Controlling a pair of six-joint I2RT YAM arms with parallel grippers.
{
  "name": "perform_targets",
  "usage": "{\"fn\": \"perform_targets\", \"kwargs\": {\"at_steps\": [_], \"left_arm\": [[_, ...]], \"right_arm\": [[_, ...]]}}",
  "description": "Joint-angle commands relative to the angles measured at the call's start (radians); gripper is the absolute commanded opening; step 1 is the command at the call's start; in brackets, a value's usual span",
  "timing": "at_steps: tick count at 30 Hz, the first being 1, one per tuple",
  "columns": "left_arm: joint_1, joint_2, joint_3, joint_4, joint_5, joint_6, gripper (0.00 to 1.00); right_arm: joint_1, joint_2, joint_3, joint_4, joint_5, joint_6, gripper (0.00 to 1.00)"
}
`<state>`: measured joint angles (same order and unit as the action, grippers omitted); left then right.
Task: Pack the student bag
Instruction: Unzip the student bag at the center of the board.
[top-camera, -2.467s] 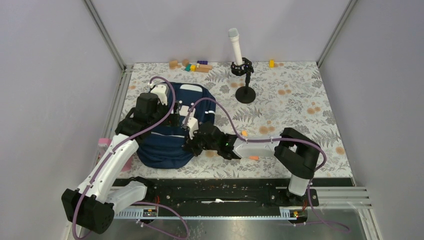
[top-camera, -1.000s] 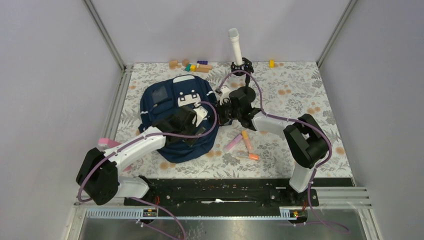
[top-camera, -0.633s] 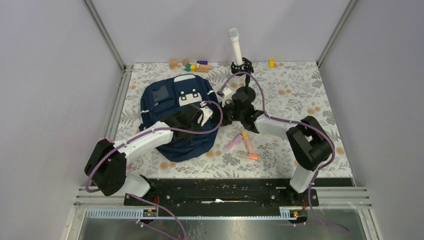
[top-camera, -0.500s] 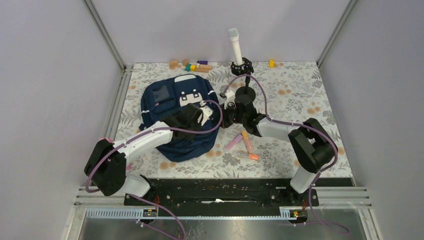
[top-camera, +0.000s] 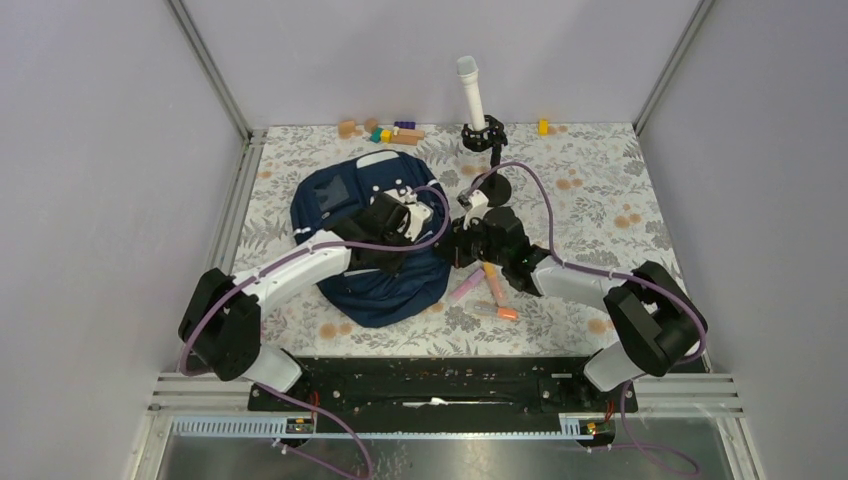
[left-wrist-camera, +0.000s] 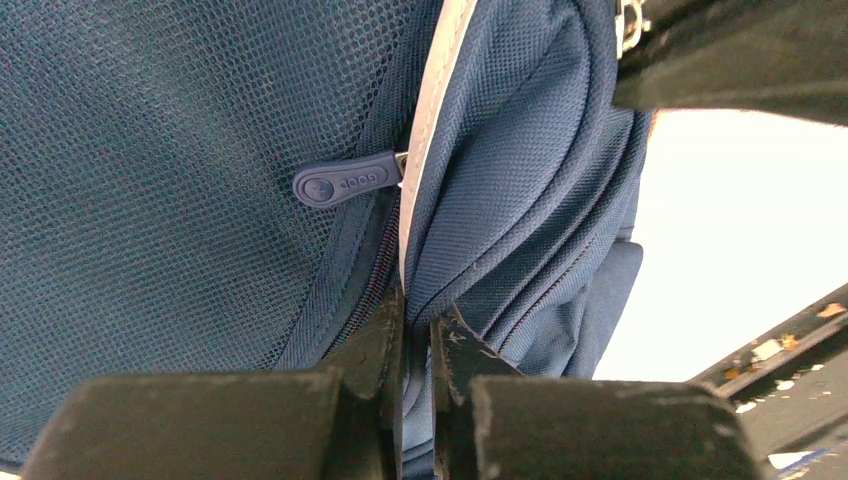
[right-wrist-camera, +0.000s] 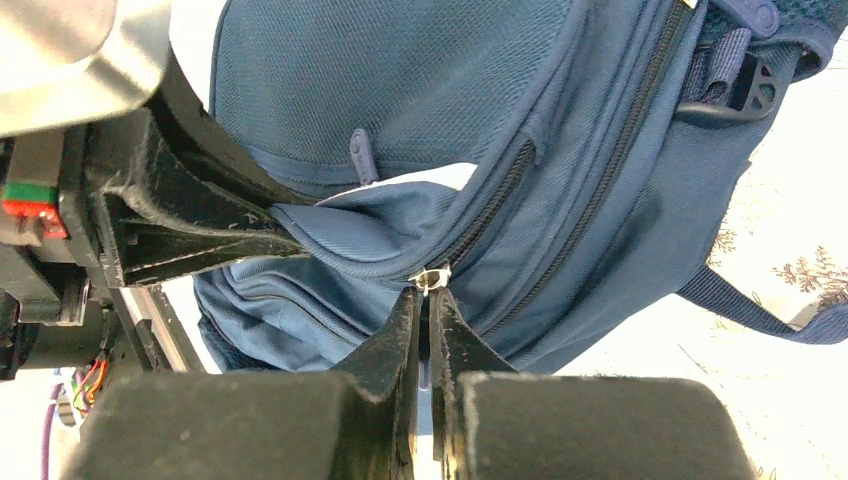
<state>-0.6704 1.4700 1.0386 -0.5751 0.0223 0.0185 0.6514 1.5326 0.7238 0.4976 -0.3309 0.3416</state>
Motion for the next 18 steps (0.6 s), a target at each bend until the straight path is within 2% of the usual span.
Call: {"fn": "perform_targets", "kwargs": {"at_steps": [1,5,7,11,15,18], "left_arm": [[0.016,0.038,0.084,0.130,0.124,-0.108,0.00],[0.015,0.075,0.119,0.154,0.195,-0.152,0.01],[0.015,0.075,0.133,0.136,0.184,-0.160,0.17],[0.015,-0.017,0.120,0.082,0.134,-0.156,0.59],[0.015,-0.138,0.059,0.037,0.088,-0.138,0.74],[0.015,-0.195,-0.003,0.002,0.000,-0.141,0.76]], "right_arm": [[0.078,-0.074,0.010,-0.002,0.026,0.017,0.00],[0.124,-0.064,0.033,-0.041,0.093,0.003,0.00],[0.125,-0.063,0.024,-0.036,0.122,0.014,0.00],[0.120,-0.059,0.023,-0.044,0.143,0.007,0.00],[0.119,-0.046,0.033,-0.045,0.138,0.012,0.00],[0.120,-0.036,0.038,-0.034,0.132,0.023,0.00]]}}
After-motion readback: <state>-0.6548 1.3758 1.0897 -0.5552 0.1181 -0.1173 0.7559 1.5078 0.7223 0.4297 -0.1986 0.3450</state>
